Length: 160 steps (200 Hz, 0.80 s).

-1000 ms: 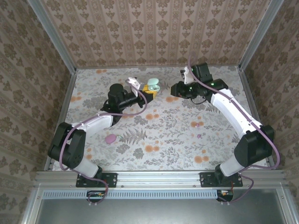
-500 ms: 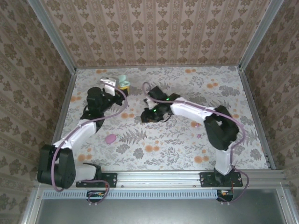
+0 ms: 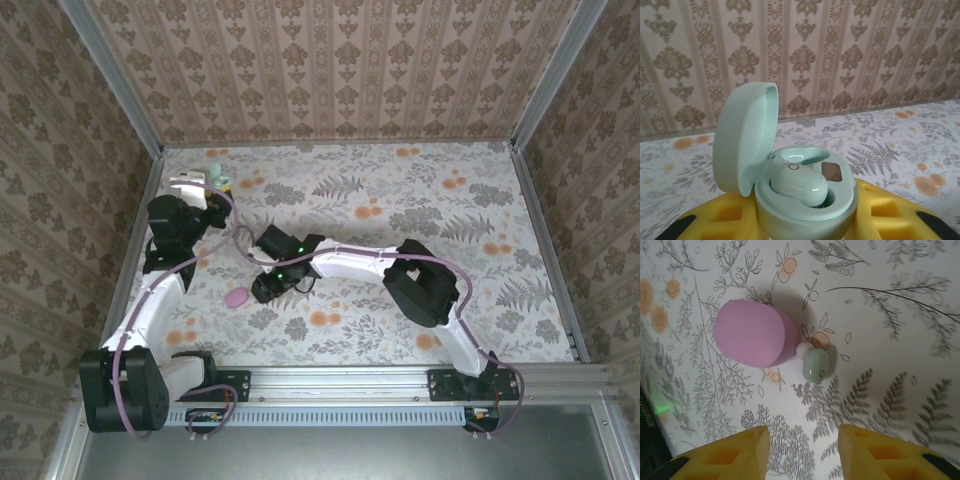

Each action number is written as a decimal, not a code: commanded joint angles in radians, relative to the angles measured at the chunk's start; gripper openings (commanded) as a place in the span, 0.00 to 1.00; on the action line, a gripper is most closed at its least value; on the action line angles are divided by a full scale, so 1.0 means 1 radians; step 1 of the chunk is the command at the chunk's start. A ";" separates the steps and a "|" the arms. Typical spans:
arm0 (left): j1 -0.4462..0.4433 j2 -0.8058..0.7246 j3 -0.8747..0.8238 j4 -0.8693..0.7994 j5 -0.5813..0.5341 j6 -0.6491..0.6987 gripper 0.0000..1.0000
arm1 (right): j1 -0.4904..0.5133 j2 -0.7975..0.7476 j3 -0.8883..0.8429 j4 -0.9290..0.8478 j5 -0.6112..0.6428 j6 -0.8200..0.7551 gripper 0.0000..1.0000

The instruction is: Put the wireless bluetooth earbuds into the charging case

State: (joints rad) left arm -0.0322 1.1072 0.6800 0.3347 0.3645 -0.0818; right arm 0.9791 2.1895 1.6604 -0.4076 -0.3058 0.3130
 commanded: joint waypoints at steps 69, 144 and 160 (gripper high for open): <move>0.057 -0.047 -0.014 -0.032 -0.019 0.010 0.23 | 0.001 0.136 0.158 -0.040 -0.025 -0.093 0.43; 0.069 -0.067 -0.023 -0.038 -0.023 0.012 0.23 | 0.001 0.193 0.219 -0.109 -0.003 -0.126 0.33; 0.071 -0.069 -0.023 -0.039 -0.023 0.012 0.23 | 0.001 0.199 0.220 -0.112 0.011 -0.130 0.33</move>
State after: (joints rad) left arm 0.0292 1.0645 0.6670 0.2943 0.3454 -0.0814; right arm 0.9825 2.3573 1.8515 -0.4706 -0.3061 0.2081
